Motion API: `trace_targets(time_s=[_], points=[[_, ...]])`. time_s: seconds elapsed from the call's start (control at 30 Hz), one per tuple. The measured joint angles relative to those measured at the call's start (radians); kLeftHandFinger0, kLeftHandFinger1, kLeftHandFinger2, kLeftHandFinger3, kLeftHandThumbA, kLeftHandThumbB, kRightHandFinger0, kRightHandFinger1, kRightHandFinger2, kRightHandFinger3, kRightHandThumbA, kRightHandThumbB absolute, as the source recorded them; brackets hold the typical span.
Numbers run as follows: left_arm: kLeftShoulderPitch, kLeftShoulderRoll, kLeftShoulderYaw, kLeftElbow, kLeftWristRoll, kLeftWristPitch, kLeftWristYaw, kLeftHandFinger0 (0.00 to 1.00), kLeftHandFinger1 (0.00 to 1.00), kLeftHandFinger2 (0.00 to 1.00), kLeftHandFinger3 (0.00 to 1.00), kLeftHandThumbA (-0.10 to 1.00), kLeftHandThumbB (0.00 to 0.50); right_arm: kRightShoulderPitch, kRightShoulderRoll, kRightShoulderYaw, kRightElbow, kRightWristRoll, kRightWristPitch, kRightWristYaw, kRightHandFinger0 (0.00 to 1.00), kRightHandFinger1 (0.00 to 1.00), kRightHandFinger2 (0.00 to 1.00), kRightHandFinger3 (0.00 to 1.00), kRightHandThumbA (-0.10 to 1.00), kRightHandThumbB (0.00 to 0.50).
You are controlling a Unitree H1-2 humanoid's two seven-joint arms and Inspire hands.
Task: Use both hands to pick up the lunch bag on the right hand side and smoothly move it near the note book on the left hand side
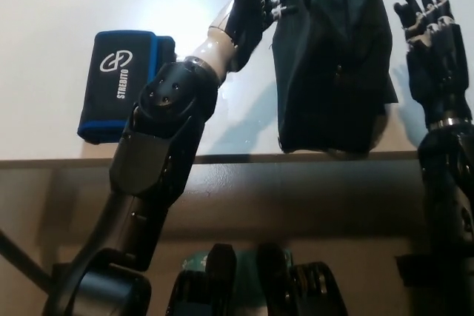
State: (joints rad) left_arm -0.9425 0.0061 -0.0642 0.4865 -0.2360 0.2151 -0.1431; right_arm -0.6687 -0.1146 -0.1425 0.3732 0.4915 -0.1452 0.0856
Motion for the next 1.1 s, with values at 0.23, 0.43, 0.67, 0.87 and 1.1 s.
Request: trace_targets(time_s=[0.23,0.43,0.67,0.87,1.1], points=[[-0.001,0.01,0.035,0.047,0.007,-0.013,-0.001,1.0,1.0,1.0,1.0,1.0,0.461,-0.006,0.012,-0.003,0.017,-0.007,-0.001,0.016,1.0,1.0,1.0,1.0,1.0,0.333],[-0.003,0.023,0.059,0.096,0.013,-0.024,0.0,1.0,1.0,1.0,1.0,1.0,0.44,-0.006,0.012,-0.008,0.035,-0.009,-0.002,0.022,1.0,1.0,1.0,1.0,1.0,0.342],[-0.04,0.017,0.044,0.283,0.052,-0.089,0.0,1.0,1.0,1.0,1.0,1.0,0.407,-0.005,0.029,-0.011,0.048,-0.009,-0.007,0.031,1.0,1.0,1.0,1.0,1.0,0.323],[-0.097,-0.016,0.024,0.454,0.083,-0.16,0.0,1.0,1.0,1.0,1.0,1.0,0.387,-0.005,0.049,-0.012,0.075,-0.009,-0.012,0.034,1.0,1.0,1.0,1.0,1.0,0.321],[-0.155,-0.061,0.014,0.619,0.106,-0.238,-0.001,1.0,1.0,1.0,1.0,1.0,0.423,-0.019,0.061,-0.017,0.113,-0.01,-0.033,0.036,1.0,1.0,1.0,1.0,1.0,0.357]])
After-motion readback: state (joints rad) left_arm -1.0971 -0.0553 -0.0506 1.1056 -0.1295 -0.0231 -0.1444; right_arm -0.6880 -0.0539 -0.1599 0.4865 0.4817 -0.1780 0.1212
